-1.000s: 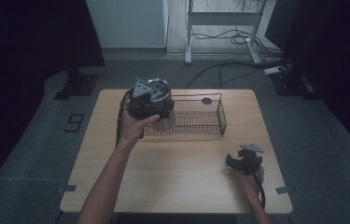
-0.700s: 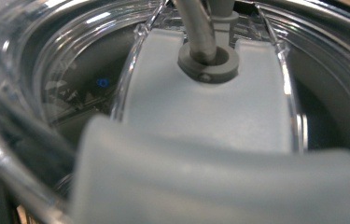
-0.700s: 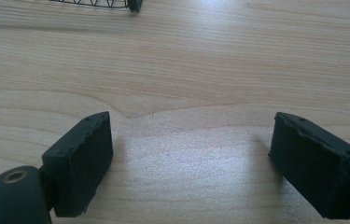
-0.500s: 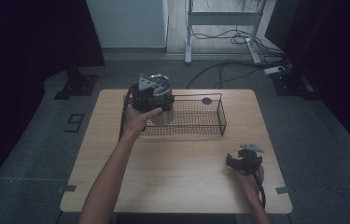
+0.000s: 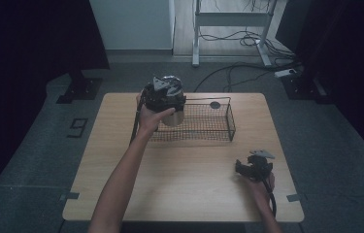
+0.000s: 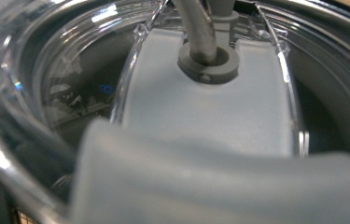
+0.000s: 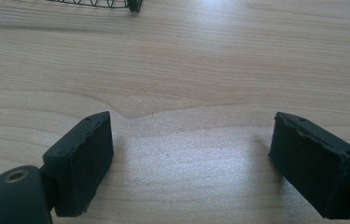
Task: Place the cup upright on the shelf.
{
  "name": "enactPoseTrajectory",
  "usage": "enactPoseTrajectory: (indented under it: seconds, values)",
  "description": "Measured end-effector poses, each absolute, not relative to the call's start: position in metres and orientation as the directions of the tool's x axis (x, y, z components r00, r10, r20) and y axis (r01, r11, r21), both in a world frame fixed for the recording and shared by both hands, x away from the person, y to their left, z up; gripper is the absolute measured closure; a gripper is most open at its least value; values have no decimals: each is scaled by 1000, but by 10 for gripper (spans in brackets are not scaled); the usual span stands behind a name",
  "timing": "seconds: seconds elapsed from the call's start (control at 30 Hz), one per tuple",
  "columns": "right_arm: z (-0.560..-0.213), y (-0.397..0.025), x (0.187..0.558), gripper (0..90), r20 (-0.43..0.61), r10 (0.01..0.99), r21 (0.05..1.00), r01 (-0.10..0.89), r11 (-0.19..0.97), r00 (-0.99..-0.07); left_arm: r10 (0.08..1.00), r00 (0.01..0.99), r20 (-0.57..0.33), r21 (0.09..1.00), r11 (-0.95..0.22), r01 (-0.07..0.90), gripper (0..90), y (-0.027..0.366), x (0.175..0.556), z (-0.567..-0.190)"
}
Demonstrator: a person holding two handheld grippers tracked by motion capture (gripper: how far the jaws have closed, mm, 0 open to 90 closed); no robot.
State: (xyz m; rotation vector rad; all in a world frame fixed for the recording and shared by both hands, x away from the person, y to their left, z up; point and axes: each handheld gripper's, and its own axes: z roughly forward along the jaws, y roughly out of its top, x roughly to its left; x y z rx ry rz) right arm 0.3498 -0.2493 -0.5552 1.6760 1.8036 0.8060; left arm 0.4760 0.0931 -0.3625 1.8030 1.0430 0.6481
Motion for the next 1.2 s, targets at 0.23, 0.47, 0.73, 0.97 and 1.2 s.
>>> enactPoseTrajectory:
  seconds: [0.23,0.47,0.73,0.97,1.2]
  values:
    - [-555,-249,349,133,6,997,738,673,46,-75,875,485,8,887,-229,400,40,88,488,-378]
    - [-555,-249,349,134,6,997,738,673,46,-75,892,452,18,870,-237,432,40,87,502,-399]
    - [-555,-249,349,134,7,997,738,673,45,-75,897,443,-8,854,-225,470,40,90,512,-414]
    - [-555,-249,349,134,6,997,738,673,46,-74,909,416,-30,832,-208,514,40,93,520,-434]
    - [-555,-249,349,134,6,997,738,673,45,-73,915,401,-40,822,-198,534,40,92,525,-449]
